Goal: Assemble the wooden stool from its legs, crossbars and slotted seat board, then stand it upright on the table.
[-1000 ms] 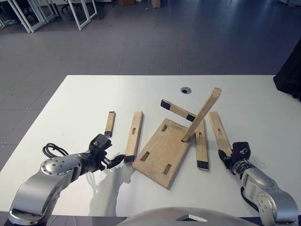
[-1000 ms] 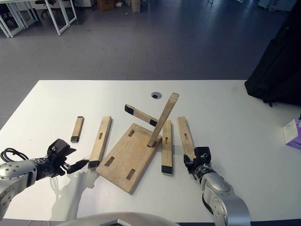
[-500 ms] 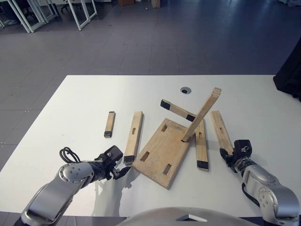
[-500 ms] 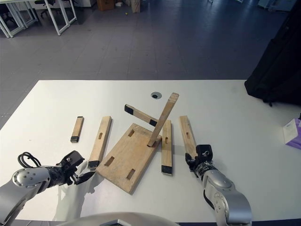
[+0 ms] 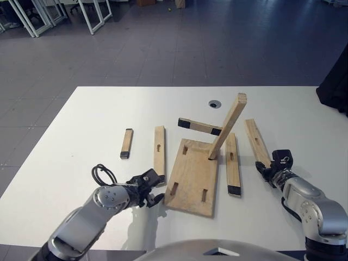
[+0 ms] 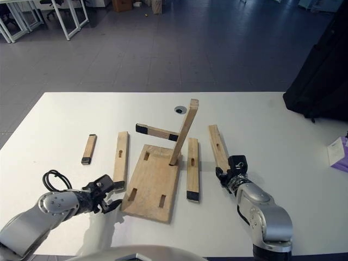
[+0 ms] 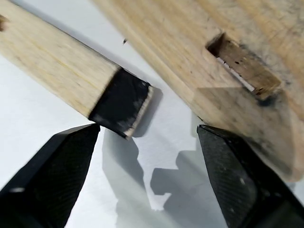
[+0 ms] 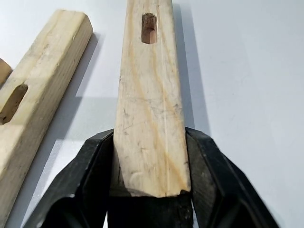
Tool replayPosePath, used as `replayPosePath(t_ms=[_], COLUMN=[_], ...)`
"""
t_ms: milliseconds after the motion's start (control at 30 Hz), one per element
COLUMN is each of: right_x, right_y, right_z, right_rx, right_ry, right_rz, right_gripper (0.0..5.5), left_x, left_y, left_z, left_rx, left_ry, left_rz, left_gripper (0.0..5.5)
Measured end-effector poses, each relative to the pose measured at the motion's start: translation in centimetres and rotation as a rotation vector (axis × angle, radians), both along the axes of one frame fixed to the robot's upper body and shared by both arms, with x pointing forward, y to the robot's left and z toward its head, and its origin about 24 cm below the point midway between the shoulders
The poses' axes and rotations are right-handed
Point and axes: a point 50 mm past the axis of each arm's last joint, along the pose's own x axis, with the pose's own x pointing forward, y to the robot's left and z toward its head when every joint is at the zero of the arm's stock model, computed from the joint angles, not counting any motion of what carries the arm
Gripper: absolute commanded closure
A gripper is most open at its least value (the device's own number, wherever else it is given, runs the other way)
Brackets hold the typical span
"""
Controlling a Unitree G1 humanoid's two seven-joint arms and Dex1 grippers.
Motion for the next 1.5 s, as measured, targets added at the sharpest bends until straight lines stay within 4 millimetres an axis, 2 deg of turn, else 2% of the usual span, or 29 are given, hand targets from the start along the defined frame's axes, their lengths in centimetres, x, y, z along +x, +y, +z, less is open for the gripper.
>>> replayPosePath(t_ms=[167, 367, 433, 500, 600, 667, 700, 733, 800, 867, 967, 1067, 1167, 1500], right_x=[0.1, 1.5, 2.1, 2.8, 4.6, 5.6, 5.8, 5.7, 5.1, 4.5, 3.9, 3.4, 3.2, 2.5], right_y=[-0.1, -0.1, -0.2, -0.6, -1.6, -1.9, -1.2, 0.0, 1.9, 2.9, 4.9, 7.3, 8.8, 11.3], right_z=[0.1, 1.1, 1.8, 3.1, 7.1, 11.1, 13.2, 15.1, 17.3, 18.7, 20.6, 20.6, 19.6, 18.0], right_rx=[0.002, 0.011, 0.012, 0.014, 0.009, 0.028, 0.097, 0.182, 0.326, 0.462, 0.638, 0.741, 0.773, 0.821], right_ry=[-0.006, -0.054, -0.089, -0.141, -0.301, -0.458, -0.544, -0.614, -0.675, -0.689, -0.701, -0.628, -0.538, -0.411], right_rz=[-0.015, -0.019, -0.023, -0.030, -0.013, 0.037, 0.110, 0.225, 0.426, 0.584, 0.829, 0.986, 1.051, 1.133], right_gripper=[3.46, 3.46, 3.46, 3.46, 3.46, 3.46, 3.46, 3.46, 3.46, 3.46, 3.46, 3.46, 3.46, 3.46], left_x=[0.4, 0.4, 0.7, 1.2, 2.4, 3.7, 4.5, 5.1, 5.7, 6.3, 7.9, 9.3, 9.6, 9.4], left_y=[-0.4, -2.4, -2.2, -1.0, 3.1, 6.0, 6.5, 6.2, 5.0, 4.4, 4.0, 2.9, 2.1, 0.8], left_z=[0.2, 0.2, 0.6, 1.4, 3.7, 6.0, 7.4, 8.8, 10.5, 12.1, 14.5, 16.0, 16.3, 16.7], left_rx=[0.016, -0.054, -0.105, -0.147, -0.226, -0.336, -0.442, -0.573, -0.819, -1.047, -1.251, -1.352, -1.380, -1.401], left_ry=[0.026, 0.066, 0.080, 0.070, 0.023, -0.046, -0.087, -0.117, -0.117, -0.106, -0.107, -0.084, -0.058, -0.041], left_rz=[0.035, 0.032, 0.051, 0.090, 0.207, 0.271, 0.259, 0.200, 0.055, -0.080, -0.211, -0.293, -0.329, -0.370], left_gripper=[1.71, 1.71, 1.71, 1.71, 1.71, 1.71, 1.71, 1.71, 1.71, 1.71, 1.71, 1.71, 1.71, 1.71])
